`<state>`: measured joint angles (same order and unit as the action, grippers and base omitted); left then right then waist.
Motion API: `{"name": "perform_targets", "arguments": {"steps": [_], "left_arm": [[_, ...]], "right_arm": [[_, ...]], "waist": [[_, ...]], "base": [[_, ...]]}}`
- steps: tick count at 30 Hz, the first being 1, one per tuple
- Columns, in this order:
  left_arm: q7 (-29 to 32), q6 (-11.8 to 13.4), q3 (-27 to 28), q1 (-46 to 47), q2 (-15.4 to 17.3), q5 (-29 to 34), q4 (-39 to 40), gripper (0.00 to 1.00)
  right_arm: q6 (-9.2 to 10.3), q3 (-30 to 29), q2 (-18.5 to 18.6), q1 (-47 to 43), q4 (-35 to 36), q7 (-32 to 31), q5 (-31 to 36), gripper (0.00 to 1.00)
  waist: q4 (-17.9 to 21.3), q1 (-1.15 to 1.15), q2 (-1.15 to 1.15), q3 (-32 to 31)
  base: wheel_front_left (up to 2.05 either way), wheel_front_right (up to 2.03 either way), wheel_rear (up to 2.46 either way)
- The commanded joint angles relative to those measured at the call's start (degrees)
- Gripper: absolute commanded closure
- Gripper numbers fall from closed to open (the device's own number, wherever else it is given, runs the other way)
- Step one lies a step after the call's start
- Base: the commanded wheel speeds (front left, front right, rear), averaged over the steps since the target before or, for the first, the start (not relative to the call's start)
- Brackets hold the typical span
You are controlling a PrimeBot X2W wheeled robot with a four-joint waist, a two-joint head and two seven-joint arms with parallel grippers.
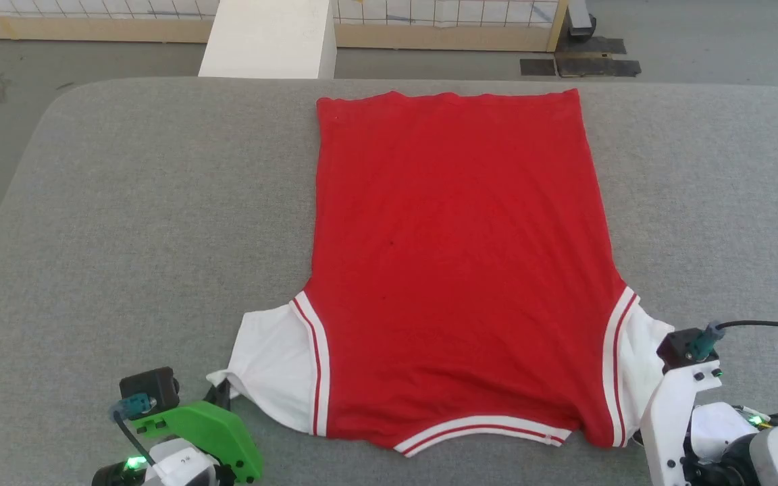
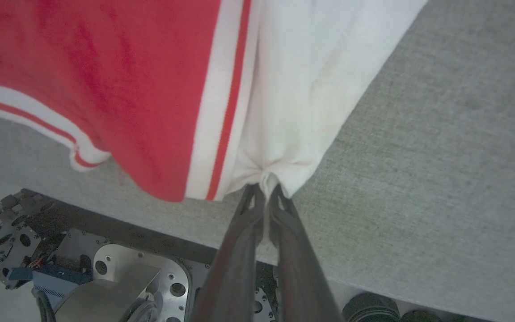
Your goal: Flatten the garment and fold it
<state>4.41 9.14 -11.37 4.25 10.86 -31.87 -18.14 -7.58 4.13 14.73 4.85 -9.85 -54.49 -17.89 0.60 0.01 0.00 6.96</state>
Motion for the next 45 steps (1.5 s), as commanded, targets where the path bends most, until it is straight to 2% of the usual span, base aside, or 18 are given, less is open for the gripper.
{"name": "perform_targets", "arguments": {"steps": [1,7,8,11,15,19,25,33,39,45], "left_arm": [[-0.37,0.28,0.4,0.76,-0.01,-0.79,0.3,1.0],[-0.4,0.74,1.0,-0.22,0.1,-1.61,1.28,1.0],[-0.43,0.87,1.29,-0.84,0.18,-2.04,1.98,1.0],[-0.43,1.04,1.43,-1.33,0.27,-2.29,2.86,1.0],[-0.64,1.52,1.63,-1.98,0.41,-2.38,4.56,1.0],[-1.1,1.87,1.57,-2.31,0.54,-2.13,6.72,1.0],[-1.95,2.4,1.41,-1.26,0.61,-1.46,10.24,1.0],[-3.61,2.68,-0.09,2.07,-0.55,-0.02,16.57,1.0],[-5.0,3.24,-1.77,2.84,-2.31,0.92,22.58,1.0],[-6.24,3.48,-3.16,2.64,-3.45,1.44,26.79,1.0]], "right_arm": [[0.09,0.12,0.22,0.71,-0.29,0.68,-0.95,0.0],[0.09,-3.26,-0.02,0.11,3.53,3.35,-6.42,0.0],[0.09,-6.98,-0.72,-0.95,7.71,4.25,-9.86,0.0],[0.09,-11.69,-2.07,-1.72,13.41,6.6,-12.9,0.0],[0.09,-17.21,-4.27,-0.9,19.05,13.28,-13.61,0.0],[0.09,-19.81,-5.53,1.82,19.93,21.18,-13.36,0.0],[0.09,-20.39,-5.08,8.96,15.44,30.19,-11.34,0.0],[0.09,-17.26,-1.17,26.04,4.17,33.9,-6.57,0.0],[0.09,-14.35,3.27,41.38,-3.95,30.07,-2.81,0.0],[0.09,-10.15,7.68,54.52,-11.21,21.25,0.81,0.0]], "waist": [[0.3,-0.01,0.0,0.02],[1.31,-0.01,0.0,-0.95],[1.74,-0.01,0.0,-1.43],[2.04,-0.01,0.0,-1.81],[2.34,-0.01,0.0,-1.74],[2.29,-0.01,0.0,-0.91],[1.29,-0.01,0.0,3.06],[-2.1,-0.01,0.0,13.39],[-6.23,-0.01,0.0,22.59],[-9.53,-0.01,0.0,29.44]], "base": [[0.0,0.0,0.0],[0.0,0.0,0.0],[0.0,0.0,0.0],[0.0,0.0,0.0],[0.0,0.0,0.0],[0.0,0.0,0.0],[0.0,0.0,0.0],[0.0,0.0,0.0],[0.0,0.0,0.0],[0.0,0.0,0.0]]}}
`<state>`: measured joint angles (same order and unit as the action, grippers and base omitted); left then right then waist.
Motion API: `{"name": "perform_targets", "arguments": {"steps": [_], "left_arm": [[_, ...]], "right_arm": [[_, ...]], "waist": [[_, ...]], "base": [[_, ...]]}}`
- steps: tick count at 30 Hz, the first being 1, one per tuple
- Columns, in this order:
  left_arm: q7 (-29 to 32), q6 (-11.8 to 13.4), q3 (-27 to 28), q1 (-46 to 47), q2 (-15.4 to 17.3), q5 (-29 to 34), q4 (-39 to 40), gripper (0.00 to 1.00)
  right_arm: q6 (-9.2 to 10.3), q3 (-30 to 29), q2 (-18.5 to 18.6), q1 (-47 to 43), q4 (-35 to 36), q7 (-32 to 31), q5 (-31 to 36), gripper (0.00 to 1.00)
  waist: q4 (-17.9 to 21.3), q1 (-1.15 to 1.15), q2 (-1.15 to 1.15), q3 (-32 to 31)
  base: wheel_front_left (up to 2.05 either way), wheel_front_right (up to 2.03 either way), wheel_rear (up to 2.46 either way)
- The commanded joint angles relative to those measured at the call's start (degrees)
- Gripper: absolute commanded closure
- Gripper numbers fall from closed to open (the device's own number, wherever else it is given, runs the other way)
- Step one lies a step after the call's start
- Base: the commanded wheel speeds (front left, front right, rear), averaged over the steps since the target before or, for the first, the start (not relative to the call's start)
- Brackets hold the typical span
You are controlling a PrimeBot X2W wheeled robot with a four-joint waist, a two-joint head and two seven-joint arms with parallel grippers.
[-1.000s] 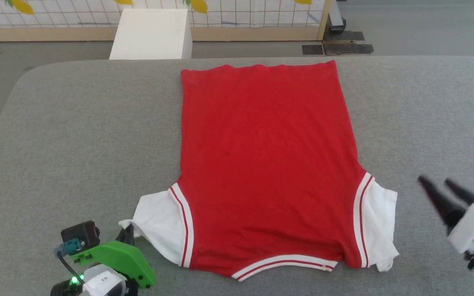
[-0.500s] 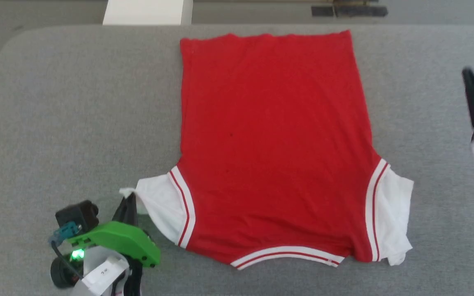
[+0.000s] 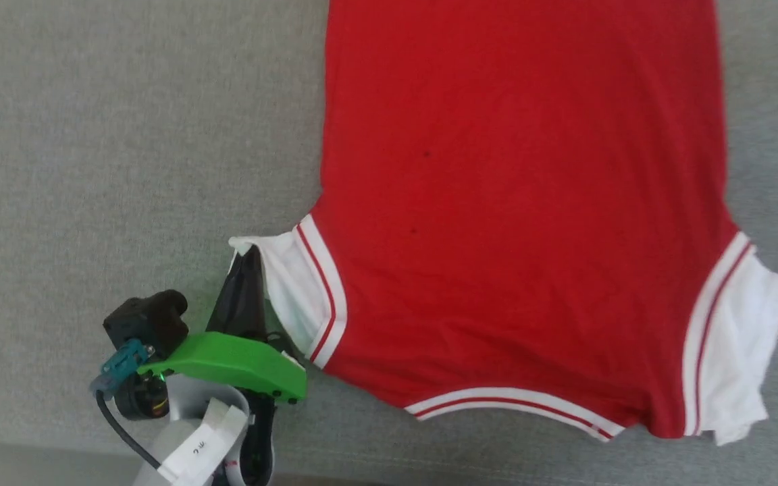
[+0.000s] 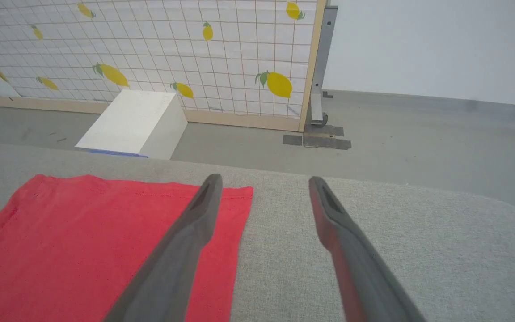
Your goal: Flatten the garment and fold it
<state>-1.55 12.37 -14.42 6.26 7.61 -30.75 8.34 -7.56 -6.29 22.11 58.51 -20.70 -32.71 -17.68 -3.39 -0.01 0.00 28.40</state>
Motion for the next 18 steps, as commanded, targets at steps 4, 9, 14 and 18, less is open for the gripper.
{"name": "perform_targets", "arguments": {"steps": [4,9,14,18], "left_arm": [[-0.9,0.44,-1.06,0.24,-0.78,0.59,2.52,1.0],[-1.67,0.82,-1.92,-0.18,-1.26,1.02,5.26,1.0],[-1.98,1.52,-2.3,-1.04,-1.29,1.65,7.95,1.0],[-1.85,2.1,-2.64,-1.71,-1.26,2.02,10.17,1.0]], "right_arm": [[0.08,2.57,2.44,7.42,-3.92,-8.24,4.36,0.0],[0.08,5.19,5.0,13.02,-5.89,-15.91,7.22,0.0],[0.08,7.35,6.33,15.84,-6.2,-20.58,7.52,0.0],[0.08,9.09,6.94,17.23,-6.28,-22.52,6.98,0.0]], "waist": [[-7.3,0.01,0.0,11.55],[-8.93,0.01,0.0,15.15],[-9.57,0.01,0.0,17.49],[-9.63,0.01,0.0,19.19]], "base": [[0.0,0.0,0.0],[0.0,0.0,0.0],[0.0,0.0,0.0],[0.0,0.0,0.0]]}}
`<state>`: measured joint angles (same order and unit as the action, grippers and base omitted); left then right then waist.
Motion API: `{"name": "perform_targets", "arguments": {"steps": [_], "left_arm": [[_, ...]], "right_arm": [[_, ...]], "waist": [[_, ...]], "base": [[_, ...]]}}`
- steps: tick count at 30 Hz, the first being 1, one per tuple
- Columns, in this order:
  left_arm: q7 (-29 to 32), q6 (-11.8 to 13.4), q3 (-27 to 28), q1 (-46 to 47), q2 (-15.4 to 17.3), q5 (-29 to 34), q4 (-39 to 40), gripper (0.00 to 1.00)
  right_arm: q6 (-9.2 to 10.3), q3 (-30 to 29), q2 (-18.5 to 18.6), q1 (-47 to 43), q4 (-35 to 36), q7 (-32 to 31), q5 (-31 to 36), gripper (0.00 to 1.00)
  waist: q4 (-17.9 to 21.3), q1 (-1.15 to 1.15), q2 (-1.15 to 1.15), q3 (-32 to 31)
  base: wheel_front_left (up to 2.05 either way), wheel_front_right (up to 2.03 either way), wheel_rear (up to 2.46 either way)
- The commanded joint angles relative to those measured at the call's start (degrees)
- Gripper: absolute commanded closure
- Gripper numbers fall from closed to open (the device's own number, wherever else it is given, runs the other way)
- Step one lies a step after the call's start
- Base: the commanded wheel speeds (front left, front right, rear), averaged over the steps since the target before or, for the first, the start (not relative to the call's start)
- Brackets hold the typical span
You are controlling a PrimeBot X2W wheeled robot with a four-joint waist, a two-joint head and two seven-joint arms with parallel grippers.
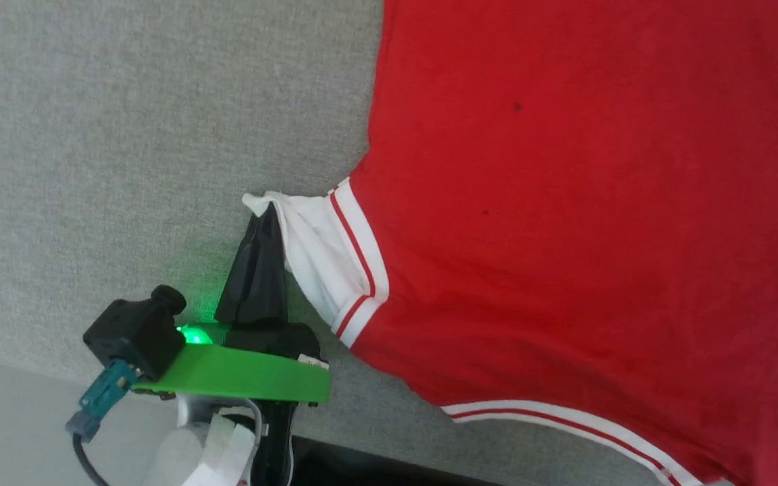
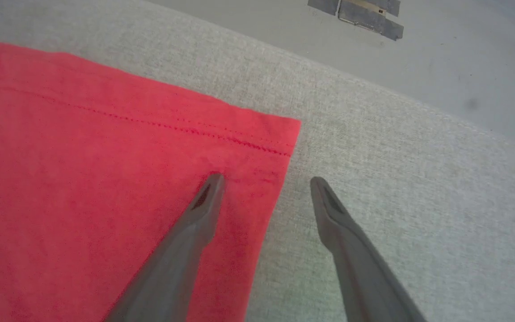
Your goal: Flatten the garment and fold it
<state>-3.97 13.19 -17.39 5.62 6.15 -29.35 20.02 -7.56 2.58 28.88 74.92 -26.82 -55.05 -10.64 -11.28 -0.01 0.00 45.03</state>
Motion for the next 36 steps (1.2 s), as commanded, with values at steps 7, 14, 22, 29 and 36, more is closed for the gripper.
{"name": "perform_targets", "arguments": {"steps": [7,14,22,29,36], "left_arm": [[1.08,1.62,-0.11,-1.06,0.33,0.79,-0.28,1.0],[1.37,1.59,-0.17,-0.88,0.32,0.21,-1.32,1.0],[1.9,0.96,0.48,0.25,1.68,-0.06,-4.0,1.0],[3.9,1.0,1.22,0.02,3.36,-0.64,-7.03,1.0],[5.84,0.96,1.68,-1.69,4.43,-2.14,-10.04,1.0]], "right_arm": [[0.08,4.5,1.29,0.2,-0.83,-5.67,-2.9,0.0],[0.08,3.39,2.36,-0.62,0.43,-8.27,-3.79,1.0],[0.08,-0.83,1.57,-1.69,2.15,-0.87,-3.45,1.0],[0.08,-2.64,1.88,-8.16,1.98,3.15,-5.91,1.0],[0.08,-2.38,2.26,-22.82,5.74,3.89,-10.34,1.0]], "waist": [[-1.26,0.01,0.0,2.78],[-0.59,0.01,0.0,0.43],[1.89,0.01,0.0,-7.77],[7.03,0.01,0.0,-17.93],[12.45,0.01,0.0,-26.73]], "base": [[0.0,0.0,0.0],[0.0,0.0,0.0],[0.0,0.0,0.0],[0.0,0.0,0.0],[0.0,0.0,0.0]]}}
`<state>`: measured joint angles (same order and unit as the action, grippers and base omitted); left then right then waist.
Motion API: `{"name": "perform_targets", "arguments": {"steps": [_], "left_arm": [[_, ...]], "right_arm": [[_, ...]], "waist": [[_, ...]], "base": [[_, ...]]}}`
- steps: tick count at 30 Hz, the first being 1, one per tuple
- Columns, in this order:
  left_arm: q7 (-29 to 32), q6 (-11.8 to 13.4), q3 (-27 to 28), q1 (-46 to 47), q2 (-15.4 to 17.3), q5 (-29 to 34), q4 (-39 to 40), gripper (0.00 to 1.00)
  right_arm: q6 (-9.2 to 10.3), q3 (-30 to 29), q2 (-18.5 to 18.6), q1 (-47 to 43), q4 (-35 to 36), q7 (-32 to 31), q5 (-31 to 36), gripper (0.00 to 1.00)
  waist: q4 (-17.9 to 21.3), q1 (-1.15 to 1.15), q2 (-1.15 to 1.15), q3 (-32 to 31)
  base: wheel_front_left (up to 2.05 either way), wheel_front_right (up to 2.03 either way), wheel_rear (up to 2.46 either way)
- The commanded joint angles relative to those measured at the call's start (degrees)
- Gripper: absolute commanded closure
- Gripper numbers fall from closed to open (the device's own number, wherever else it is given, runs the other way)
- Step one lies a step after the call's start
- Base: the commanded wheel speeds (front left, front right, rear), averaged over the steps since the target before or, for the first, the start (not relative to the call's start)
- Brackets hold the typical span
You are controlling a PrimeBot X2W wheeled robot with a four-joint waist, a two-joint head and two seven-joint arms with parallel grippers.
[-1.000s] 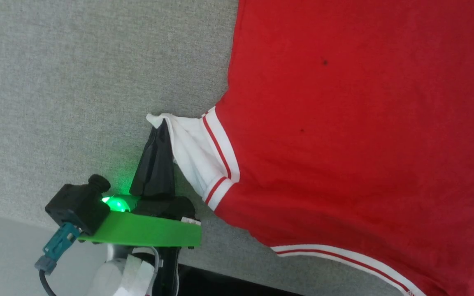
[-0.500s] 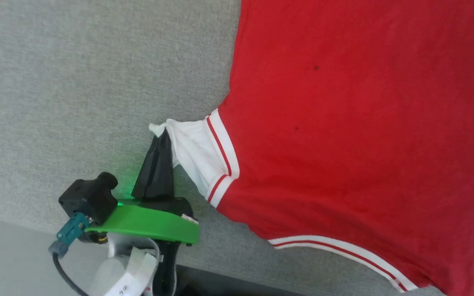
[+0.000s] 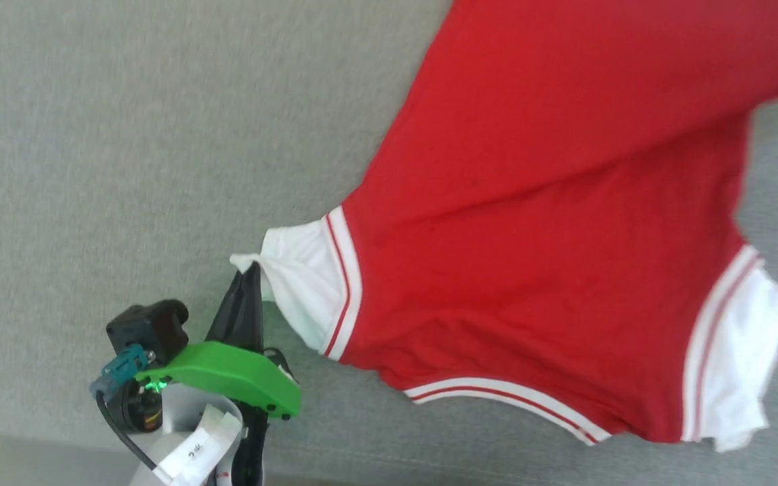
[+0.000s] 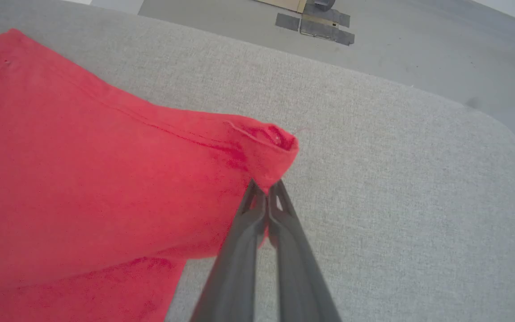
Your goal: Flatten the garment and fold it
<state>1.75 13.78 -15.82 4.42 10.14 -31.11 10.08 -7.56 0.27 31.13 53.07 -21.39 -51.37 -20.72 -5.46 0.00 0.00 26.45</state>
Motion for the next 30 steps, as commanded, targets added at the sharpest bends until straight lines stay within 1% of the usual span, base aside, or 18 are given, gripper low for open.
{"name": "perform_targets", "arguments": {"steps": [1,4,6,7,10,16,19,21,22,23,24,30], "left_arm": [[0.22,0.4,0.24,-0.74,0.57,-0.55,-0.42,1.0],[0.69,0.52,0.77,-1.56,0.99,-1.23,-1.53,1.0],[0.81,0.41,1.08,-1.98,1.2,-1.73,-2.25,1.0],[0.91,0.33,1.39,-2.72,1.59,-2.21,-3.07,1.0],[1.05,0.13,1.23,-2.76,1.89,-2.24,-3.8,1.0],[0.97,-0.28,1.01,-2.64,1.85,-2.73,-5.67,1.0],[0.87,-0.5,0.86,-2.6,1.74,-2.97,-6.38,1.0],[0.79,-0.59,0.84,-2.64,1.73,-3.14,-6.77,1.0],[0.77,-0.64,0.82,-2.64,1.73,-3.22,-6.96,1.0],[0.75,-0.69,0.81,-2.65,1.75,-3.27,-7.11,1.0],[0.75,-0.73,0.82,-2.67,1.79,-3.36,-7.26,1.0],[0.7,-0.77,1.0,-3.01,2.12,-3.71,-7.73,1.0]], "right_arm": [[0.08,-0.06,-0.11,-3.4,1.13,0.18,-0.66,1.0],[0.08,-0.38,-0.79,-11.95,3.76,0.35,-2.51,1.0],[0.08,-1.05,-2.02,-17.64,5.31,0.63,-4.25,1.0],[0.08,-2.6,-5.35,-28.45,8.07,1.45,-6.09,1.0],[0.08,-3.83,-8.87,-35.57,9.1,2.1,-7.56,1.0],[0.08,-3.71,-15.05,-45.12,9.07,1.72,-8.2,1.0],[0.08,-3.46,-16.59,-46.85,8.81,1.29,-7.61,1.0],[0.08,-4.23,-17.12,-46.83,9.12,2.11,-7.13,1.0],[0.08,-4.68,-17.26,-46.6,9.44,2.68,-7.03,0.89],[0.08,-4.98,-17.31,-46.4,9.98,3.21,-6.99,0.6],[0.08,-5.73,-17.3,-46.06,10.78,4.22,-6.91,0.0],[0.08,-10.27,-18.08,-43.99,17.53,12.25,-8.33,0.0]], "waist": [[7.27,0.0,0.0,-9.09],[9.01,0.0,0.0,-11.54],[9.86,0.0,0.0,-12.65],[11.0,0.0,0.0,-13.95],[11.05,0.0,0.0,-14.36],[10.46,0.0,0.0,-14.8],[10.16,0.0,0.0,-14.87],[10.04,0.0,0.0,-14.92],[9.96,0.0,0.0,-15.0],[9.92,0.0,0.0,-15.13],[9.88,0.0,0.0,-15.28],[9.9,0.0,0.0,-16.67]], "base": [[0.0,0.0,0.0],[0.0,0.0,0.0],[0.0,0.0,0.0],[0.0,0.0,0.0],[0.0,0.0,0.0],[0.0,0.0,0.0],[0.0,0.0,0.0],[0.0,0.0,0.0],[0.0,0.0,0.0],[0.0,0.0,0.0],[0.0,0.0,0.0],[0.0,0.0,0.0]]}}
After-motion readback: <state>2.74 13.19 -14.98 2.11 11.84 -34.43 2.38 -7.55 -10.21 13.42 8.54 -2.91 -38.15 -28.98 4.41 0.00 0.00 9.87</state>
